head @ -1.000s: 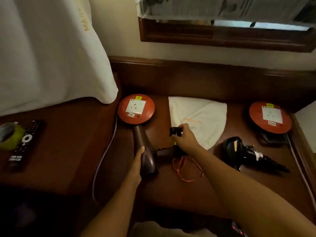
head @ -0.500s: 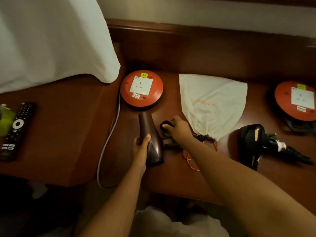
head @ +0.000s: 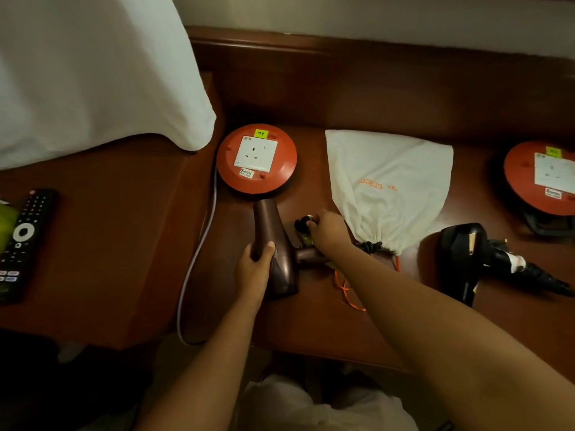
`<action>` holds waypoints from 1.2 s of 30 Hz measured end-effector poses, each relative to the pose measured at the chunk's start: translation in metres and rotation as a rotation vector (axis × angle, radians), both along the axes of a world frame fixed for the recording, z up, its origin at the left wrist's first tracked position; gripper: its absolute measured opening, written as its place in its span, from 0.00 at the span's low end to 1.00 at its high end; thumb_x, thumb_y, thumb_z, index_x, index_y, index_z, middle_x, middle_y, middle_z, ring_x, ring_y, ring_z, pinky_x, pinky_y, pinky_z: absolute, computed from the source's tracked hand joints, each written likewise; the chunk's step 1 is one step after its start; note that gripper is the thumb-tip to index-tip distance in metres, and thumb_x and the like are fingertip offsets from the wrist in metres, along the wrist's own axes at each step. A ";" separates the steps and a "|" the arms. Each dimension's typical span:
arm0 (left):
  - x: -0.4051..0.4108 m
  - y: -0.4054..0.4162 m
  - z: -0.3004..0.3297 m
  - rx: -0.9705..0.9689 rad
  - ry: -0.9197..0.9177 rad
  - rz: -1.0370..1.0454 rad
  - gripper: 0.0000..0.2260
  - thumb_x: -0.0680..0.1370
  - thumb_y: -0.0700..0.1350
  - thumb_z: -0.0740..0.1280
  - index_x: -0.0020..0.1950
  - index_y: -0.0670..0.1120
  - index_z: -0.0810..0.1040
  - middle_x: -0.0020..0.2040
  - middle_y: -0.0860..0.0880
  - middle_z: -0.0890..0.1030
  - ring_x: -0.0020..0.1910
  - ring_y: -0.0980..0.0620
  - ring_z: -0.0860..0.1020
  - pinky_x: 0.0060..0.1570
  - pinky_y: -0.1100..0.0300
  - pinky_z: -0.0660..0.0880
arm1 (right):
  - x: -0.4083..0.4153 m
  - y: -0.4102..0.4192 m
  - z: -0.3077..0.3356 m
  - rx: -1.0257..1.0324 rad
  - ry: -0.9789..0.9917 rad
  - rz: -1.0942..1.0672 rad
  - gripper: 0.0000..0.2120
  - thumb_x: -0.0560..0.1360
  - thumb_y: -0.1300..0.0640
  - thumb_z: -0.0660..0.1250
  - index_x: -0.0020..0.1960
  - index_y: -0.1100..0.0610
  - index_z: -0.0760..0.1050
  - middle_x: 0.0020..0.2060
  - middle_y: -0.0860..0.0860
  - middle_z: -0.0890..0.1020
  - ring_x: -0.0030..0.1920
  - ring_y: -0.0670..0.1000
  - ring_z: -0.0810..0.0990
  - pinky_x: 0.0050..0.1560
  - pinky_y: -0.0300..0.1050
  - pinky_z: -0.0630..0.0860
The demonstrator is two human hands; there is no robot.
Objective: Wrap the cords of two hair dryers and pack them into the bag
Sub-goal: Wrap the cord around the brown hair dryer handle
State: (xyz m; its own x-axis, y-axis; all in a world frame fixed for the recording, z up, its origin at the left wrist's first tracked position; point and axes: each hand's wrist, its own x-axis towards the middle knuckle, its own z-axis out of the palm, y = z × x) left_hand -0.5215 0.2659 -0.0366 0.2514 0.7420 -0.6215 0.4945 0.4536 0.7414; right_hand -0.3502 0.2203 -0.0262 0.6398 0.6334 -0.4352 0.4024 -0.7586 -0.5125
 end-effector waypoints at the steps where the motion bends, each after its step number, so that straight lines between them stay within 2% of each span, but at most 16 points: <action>1: 0.002 0.000 0.002 0.019 0.014 -0.003 0.26 0.77 0.58 0.66 0.72 0.51 0.67 0.67 0.48 0.74 0.60 0.47 0.76 0.52 0.56 0.74 | 0.001 0.000 -0.001 -0.010 0.000 0.000 0.13 0.80 0.57 0.61 0.55 0.67 0.72 0.53 0.64 0.79 0.53 0.62 0.77 0.46 0.50 0.71; 4: 0.006 0.002 0.006 0.071 0.042 -0.013 0.28 0.78 0.56 0.66 0.76 0.53 0.62 0.72 0.47 0.69 0.66 0.45 0.72 0.56 0.56 0.71 | 0.003 0.001 -0.002 -0.044 0.004 0.000 0.13 0.80 0.56 0.60 0.55 0.67 0.73 0.52 0.63 0.79 0.51 0.62 0.78 0.41 0.46 0.67; 12: 0.020 0.006 0.017 0.198 0.075 -0.076 0.28 0.79 0.47 0.65 0.77 0.52 0.59 0.72 0.47 0.69 0.66 0.47 0.72 0.53 0.59 0.69 | 0.005 -0.002 0.002 -0.073 0.010 0.030 0.13 0.79 0.55 0.60 0.52 0.65 0.75 0.50 0.62 0.80 0.49 0.61 0.79 0.41 0.46 0.68; 14: 0.026 0.008 0.020 0.255 0.119 -0.118 0.28 0.79 0.48 0.66 0.77 0.51 0.60 0.73 0.46 0.68 0.69 0.45 0.69 0.59 0.56 0.70 | 0.002 -0.005 0.006 -0.061 0.026 0.011 0.12 0.79 0.55 0.60 0.51 0.65 0.75 0.48 0.61 0.80 0.48 0.60 0.78 0.41 0.46 0.69; 16: 0.033 0.008 0.026 0.330 0.154 -0.182 0.27 0.78 0.48 0.66 0.76 0.49 0.62 0.74 0.45 0.65 0.73 0.44 0.62 0.69 0.49 0.65 | 0.001 -0.010 0.013 -0.037 0.040 -0.015 0.10 0.78 0.56 0.59 0.46 0.64 0.73 0.44 0.60 0.78 0.45 0.59 0.76 0.41 0.46 0.67; 19: 0.048 0.003 0.038 0.422 0.178 -0.262 0.26 0.78 0.48 0.66 0.75 0.47 0.64 0.75 0.45 0.64 0.75 0.46 0.58 0.72 0.52 0.58 | 0.002 -0.018 0.025 -0.010 0.033 -0.048 0.09 0.78 0.58 0.59 0.43 0.63 0.68 0.41 0.59 0.75 0.42 0.57 0.72 0.41 0.46 0.67; 22: 0.066 -0.003 0.051 0.438 0.130 -0.333 0.25 0.79 0.48 0.65 0.75 0.49 0.65 0.75 0.46 0.64 0.74 0.48 0.60 0.71 0.53 0.61 | 0.008 -0.029 0.038 0.040 0.001 -0.083 0.11 0.78 0.59 0.60 0.50 0.66 0.75 0.47 0.62 0.80 0.48 0.61 0.77 0.46 0.48 0.72; 26: 0.099 -0.019 0.069 0.399 -0.002 -0.421 0.23 0.79 0.48 0.64 0.74 0.49 0.66 0.73 0.47 0.68 0.72 0.47 0.66 0.69 0.49 0.67 | 0.023 -0.050 0.058 0.105 -0.032 -0.151 0.14 0.79 0.55 0.60 0.59 0.62 0.76 0.53 0.59 0.81 0.54 0.59 0.78 0.53 0.48 0.74; 32: 0.149 -0.059 0.092 0.372 -0.133 -0.571 0.20 0.79 0.44 0.64 0.72 0.46 0.69 0.69 0.44 0.72 0.69 0.46 0.70 0.66 0.54 0.68 | 0.056 -0.102 0.081 0.143 -0.107 -0.261 0.14 0.79 0.56 0.60 0.62 0.61 0.75 0.56 0.58 0.81 0.57 0.58 0.77 0.52 0.43 0.70; 36: 0.180 -0.092 0.096 0.326 -0.140 -0.657 0.19 0.80 0.45 0.63 0.71 0.44 0.69 0.68 0.43 0.73 0.67 0.47 0.71 0.64 0.57 0.67 | 0.084 -0.151 0.097 0.181 -0.150 -0.333 0.14 0.79 0.57 0.61 0.61 0.61 0.76 0.54 0.59 0.82 0.55 0.59 0.79 0.54 0.47 0.73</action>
